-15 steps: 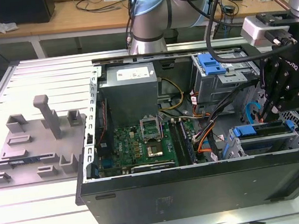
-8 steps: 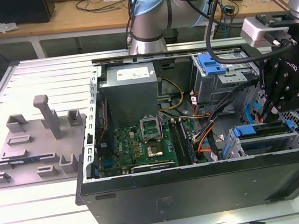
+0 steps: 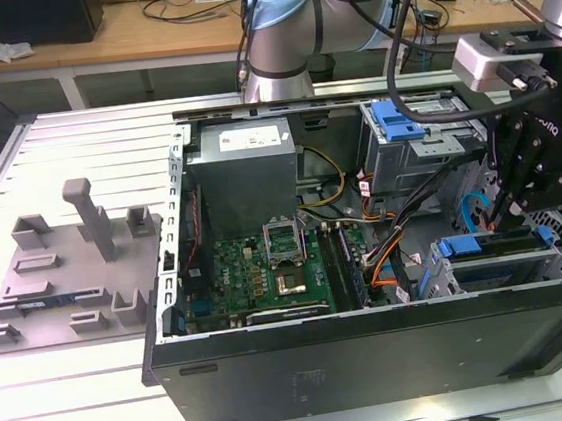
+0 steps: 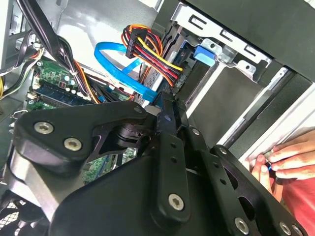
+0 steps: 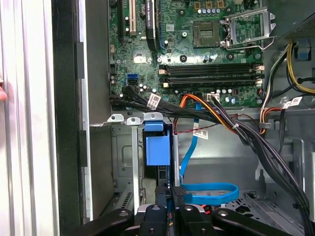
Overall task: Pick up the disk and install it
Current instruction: 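Insert the second disk wire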
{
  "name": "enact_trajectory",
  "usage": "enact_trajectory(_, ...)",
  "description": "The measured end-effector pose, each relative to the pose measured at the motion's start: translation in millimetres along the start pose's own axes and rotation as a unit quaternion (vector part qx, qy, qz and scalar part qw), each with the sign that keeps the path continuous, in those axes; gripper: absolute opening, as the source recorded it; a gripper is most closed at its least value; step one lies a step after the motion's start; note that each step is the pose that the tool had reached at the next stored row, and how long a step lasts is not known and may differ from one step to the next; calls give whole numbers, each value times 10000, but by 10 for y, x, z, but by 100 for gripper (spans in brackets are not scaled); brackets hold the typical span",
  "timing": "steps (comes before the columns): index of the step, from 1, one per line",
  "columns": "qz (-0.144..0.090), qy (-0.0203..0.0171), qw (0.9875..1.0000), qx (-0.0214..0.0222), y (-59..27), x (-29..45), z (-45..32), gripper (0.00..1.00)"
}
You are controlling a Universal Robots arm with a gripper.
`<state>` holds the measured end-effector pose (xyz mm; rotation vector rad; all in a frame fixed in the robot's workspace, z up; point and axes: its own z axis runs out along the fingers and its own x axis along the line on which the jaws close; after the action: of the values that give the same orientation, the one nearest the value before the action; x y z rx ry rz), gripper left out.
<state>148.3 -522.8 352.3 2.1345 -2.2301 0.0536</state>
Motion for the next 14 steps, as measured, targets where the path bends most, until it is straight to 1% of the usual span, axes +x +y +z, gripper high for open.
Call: enact_trajectory(14, -35, 0, 10000, 2, -4, -1, 33, 16)
